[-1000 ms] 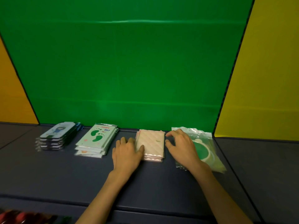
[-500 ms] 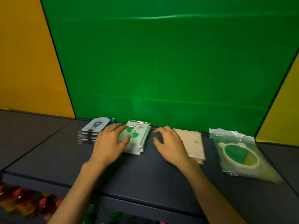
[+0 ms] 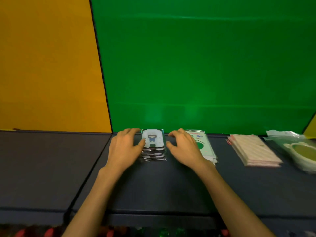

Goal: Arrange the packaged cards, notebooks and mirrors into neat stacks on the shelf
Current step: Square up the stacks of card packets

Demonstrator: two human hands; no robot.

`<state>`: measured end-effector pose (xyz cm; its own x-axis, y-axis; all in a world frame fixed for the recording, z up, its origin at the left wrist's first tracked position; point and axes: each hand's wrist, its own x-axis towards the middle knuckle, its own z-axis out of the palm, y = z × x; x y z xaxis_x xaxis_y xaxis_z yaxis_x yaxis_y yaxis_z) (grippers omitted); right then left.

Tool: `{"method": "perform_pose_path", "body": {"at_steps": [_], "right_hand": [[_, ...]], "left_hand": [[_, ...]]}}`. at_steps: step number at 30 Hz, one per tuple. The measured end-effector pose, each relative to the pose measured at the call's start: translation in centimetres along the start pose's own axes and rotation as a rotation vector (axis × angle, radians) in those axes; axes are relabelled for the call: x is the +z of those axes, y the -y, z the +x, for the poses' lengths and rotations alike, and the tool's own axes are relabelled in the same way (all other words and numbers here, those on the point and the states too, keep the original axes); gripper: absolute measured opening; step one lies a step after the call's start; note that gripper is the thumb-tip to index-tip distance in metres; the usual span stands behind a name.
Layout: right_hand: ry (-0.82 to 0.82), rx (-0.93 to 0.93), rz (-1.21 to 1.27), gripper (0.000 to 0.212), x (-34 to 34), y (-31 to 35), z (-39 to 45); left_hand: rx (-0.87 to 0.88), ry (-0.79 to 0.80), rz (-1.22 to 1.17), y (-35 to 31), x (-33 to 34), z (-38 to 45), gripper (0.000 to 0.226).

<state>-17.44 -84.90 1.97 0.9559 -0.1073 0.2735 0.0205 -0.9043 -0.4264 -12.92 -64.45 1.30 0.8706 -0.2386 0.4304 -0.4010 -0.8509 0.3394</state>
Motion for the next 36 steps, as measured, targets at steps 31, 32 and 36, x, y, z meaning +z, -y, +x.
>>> {"method": "perform_pose_path", "body": {"at_steps": [31,32,36], "right_hand": [[0.104,0.697,0.939,0.037,5.4,2.8,3.1],[0.105,0.700,0.943,0.038,5.5,2.8,3.3],[0.118,0.695,1.120,0.045,5.2,2.2,3.9]], "left_hand": [[-0.619,0.384,-1.267,2.5,6.2,3.2,0.028],[-0.626,0.382,-1.309,2.5,6.0,3.1,0.031],[-0.587,0.375,-1.390,3.2,5.9,3.3,0.048]]}}
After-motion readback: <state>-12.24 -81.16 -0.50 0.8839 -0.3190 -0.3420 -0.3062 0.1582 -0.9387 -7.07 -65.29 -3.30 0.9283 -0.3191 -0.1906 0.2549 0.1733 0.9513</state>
